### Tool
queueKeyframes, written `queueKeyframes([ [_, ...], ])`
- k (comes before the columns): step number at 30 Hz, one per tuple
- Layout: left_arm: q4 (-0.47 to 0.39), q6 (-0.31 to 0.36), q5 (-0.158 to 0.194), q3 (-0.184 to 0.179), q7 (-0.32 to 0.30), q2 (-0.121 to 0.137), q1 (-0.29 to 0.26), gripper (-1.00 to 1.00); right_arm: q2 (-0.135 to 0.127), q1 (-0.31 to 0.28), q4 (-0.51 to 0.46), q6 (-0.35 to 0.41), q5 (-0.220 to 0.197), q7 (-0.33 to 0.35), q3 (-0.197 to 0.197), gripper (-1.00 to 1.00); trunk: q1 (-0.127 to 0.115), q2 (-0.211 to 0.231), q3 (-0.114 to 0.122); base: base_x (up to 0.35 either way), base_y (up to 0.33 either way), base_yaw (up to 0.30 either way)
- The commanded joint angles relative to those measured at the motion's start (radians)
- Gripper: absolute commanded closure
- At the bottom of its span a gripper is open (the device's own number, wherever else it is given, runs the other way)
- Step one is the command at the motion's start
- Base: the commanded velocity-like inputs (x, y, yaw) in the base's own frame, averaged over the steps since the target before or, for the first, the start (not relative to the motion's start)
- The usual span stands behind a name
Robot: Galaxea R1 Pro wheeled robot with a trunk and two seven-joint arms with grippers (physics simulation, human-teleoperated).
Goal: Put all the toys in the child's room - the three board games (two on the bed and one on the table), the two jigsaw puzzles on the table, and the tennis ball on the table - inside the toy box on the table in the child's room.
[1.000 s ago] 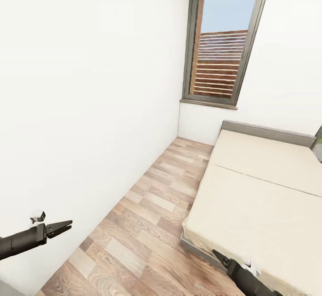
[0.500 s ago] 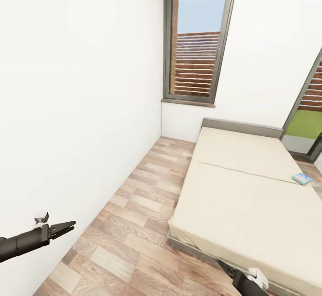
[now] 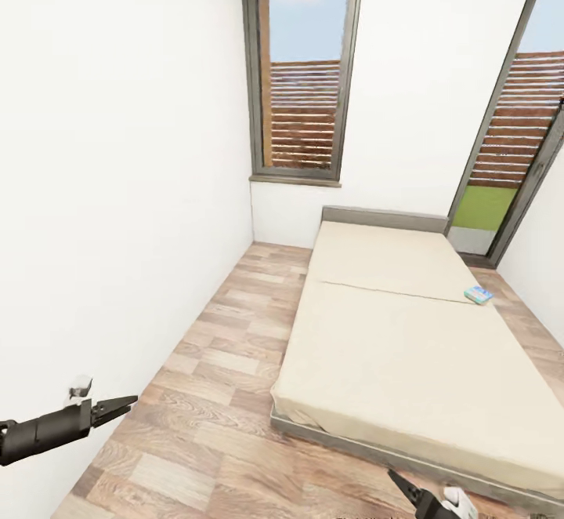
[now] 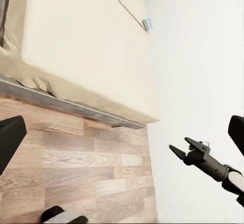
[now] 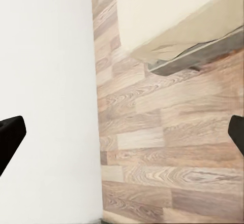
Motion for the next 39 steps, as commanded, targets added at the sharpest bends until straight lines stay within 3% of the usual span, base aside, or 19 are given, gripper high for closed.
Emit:
queueKeyframes([
  [1, 0.009, 0.006, -0.011, 0.0, 0.007, -0.001, -0.001, -1.0, -0.004, -0.001, 0.022, 0.0, -0.009, 0.001, -0.002, -1.0, 0.001, -0.002, -0.001, 0.0, 0.0, -0.279],
  [4, 0.056, -0.016, -0.053, 0.002, 0.04, -0.004, -0.001, -1.0, -0.027, -0.003, 0.101, -0.032, -0.008, 0.005, 0.0, -1.0, 0.001, -0.002, 0.0, 0.0, 0.0, -0.279],
  [9, 0.133, -0.078, -0.086, 0.004, 0.074, -0.005, -0.001, -1.0, -0.05, -0.004, 0.155, -0.054, -0.008, 0.01, 0.004, -1.0, 0.001, -0.002, 0.003, 0.0, 0.0, -0.279],
  [13, 0.154, -0.127, -0.093, 0.004, 0.117, -0.007, -0.001, -1.0, -0.055, -0.005, 0.165, -0.059, -0.008, 0.011, 0.004, -1.0, 0.001, -0.002, 0.006, 0.0, 0.0, -0.279],
  [19, 0.159, -0.149, -0.09, 0.004, 0.177, -0.009, -0.002, -1.0, -0.057, -0.006, 0.169, -0.062, -0.008, 0.01, 0.004, -1.0, 0.001, -0.002, 0.01, 0.0, 0.0, -0.279],
  [39, 0.087, -0.121, -0.097, 0.003, 0.213, -0.02, -0.003, -1.0, -0.057, -0.006, 0.173, -0.075, -0.007, -0.003, 0.005, -1.0, 0.001, -0.002, 0.023, 0.0, 0.0, -0.278],
])
